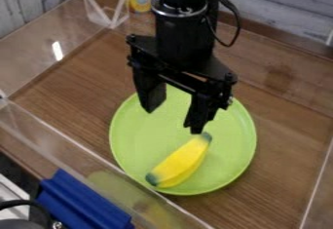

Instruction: Remove the banana from inside the green plate and put it on the table

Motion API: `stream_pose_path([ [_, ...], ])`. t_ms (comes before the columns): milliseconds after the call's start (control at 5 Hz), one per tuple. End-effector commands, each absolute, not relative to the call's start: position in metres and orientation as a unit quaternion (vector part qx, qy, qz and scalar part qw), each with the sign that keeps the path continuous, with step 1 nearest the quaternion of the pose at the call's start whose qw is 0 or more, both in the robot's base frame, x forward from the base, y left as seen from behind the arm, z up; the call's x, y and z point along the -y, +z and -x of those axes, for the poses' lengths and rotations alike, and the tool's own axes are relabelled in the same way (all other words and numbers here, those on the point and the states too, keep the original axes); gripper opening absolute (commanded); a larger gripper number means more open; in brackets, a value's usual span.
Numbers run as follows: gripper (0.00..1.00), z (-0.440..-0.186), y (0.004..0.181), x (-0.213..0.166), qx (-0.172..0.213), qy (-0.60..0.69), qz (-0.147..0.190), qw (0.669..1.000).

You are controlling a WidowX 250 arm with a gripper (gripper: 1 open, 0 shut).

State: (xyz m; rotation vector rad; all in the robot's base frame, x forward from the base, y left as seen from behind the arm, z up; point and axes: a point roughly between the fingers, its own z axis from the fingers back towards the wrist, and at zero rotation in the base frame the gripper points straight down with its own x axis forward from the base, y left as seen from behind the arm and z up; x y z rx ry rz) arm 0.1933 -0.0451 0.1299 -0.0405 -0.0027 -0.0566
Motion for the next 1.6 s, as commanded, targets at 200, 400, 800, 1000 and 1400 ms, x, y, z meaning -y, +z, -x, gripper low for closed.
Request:
stream_pose_path([
  [200,1.00,-0.187,0.127,0.054,0.021,-0.034,0.028,0.999],
  [400,1.00,-0.185,0.119,0.056,0.021,-0.042,0.031,0.998],
  [800,1.00,-0.184,0.108,0.058,0.012,-0.053,0.037,0.998],
  [1000,1.00,-0.184,0.103,0.057,0.009,-0.062,0.040,0.997],
  [1400,1.00,-0.183,0.099,0.056,0.008,-0.068,0.042,0.997],
])
